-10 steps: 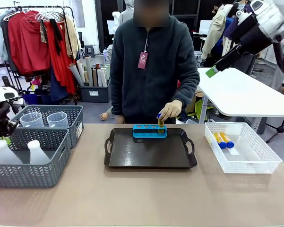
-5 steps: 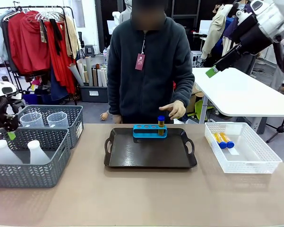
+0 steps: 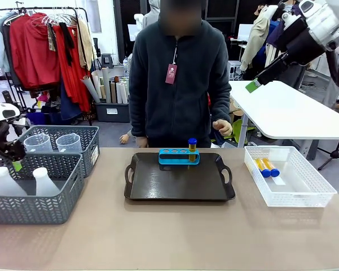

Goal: Prepare the laboratory tools.
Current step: Pick up one Small flask and place it on the Handle tray.

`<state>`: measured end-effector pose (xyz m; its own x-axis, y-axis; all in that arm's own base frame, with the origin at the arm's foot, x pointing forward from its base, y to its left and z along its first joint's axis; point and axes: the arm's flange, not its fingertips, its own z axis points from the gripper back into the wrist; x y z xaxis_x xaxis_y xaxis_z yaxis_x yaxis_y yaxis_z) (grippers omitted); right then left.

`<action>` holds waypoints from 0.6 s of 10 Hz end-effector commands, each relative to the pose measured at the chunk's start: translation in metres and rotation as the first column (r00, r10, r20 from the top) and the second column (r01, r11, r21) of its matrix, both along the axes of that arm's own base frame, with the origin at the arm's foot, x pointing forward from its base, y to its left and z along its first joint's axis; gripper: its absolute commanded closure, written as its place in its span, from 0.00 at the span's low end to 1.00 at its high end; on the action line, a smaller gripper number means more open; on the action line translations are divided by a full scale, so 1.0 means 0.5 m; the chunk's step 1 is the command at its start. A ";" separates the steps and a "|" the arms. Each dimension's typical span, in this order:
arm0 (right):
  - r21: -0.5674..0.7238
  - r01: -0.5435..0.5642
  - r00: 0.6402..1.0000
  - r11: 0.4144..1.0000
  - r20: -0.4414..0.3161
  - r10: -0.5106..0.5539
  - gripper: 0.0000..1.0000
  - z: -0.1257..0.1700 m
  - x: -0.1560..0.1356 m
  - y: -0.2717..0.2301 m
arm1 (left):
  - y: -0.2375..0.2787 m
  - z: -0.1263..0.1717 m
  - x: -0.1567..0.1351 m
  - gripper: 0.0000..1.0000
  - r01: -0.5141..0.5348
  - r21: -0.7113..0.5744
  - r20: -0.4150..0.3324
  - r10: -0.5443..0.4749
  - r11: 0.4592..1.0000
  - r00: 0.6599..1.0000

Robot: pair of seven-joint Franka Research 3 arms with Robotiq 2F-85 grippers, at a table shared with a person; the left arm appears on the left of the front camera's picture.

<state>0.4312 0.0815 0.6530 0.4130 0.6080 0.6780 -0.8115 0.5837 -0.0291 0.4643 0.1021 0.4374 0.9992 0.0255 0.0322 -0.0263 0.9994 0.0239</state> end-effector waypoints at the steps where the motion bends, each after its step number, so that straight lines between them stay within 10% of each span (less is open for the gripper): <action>1: 0.006 -0.004 1.000 1.000 0.000 0.004 0.00 0.001 -0.001 -0.001 | 0.007 -0.010 -0.023 0.00 -0.022 0.022 0.032 0.022 1.000 0.999; 4: 0.006 -0.004 1.000 1.000 0.000 0.004 0.00 0.001 -0.001 -0.001 | 0.007 -0.031 -0.022 0.00 -0.029 0.016 0.020 0.029 0.999 0.999; 6: 0.006 -0.004 1.000 1.000 0.000 0.004 0.00 0.001 -0.001 -0.001 | 0.006 -0.038 -0.014 0.25 -0.034 0.049 0.023 0.033 0.998 0.999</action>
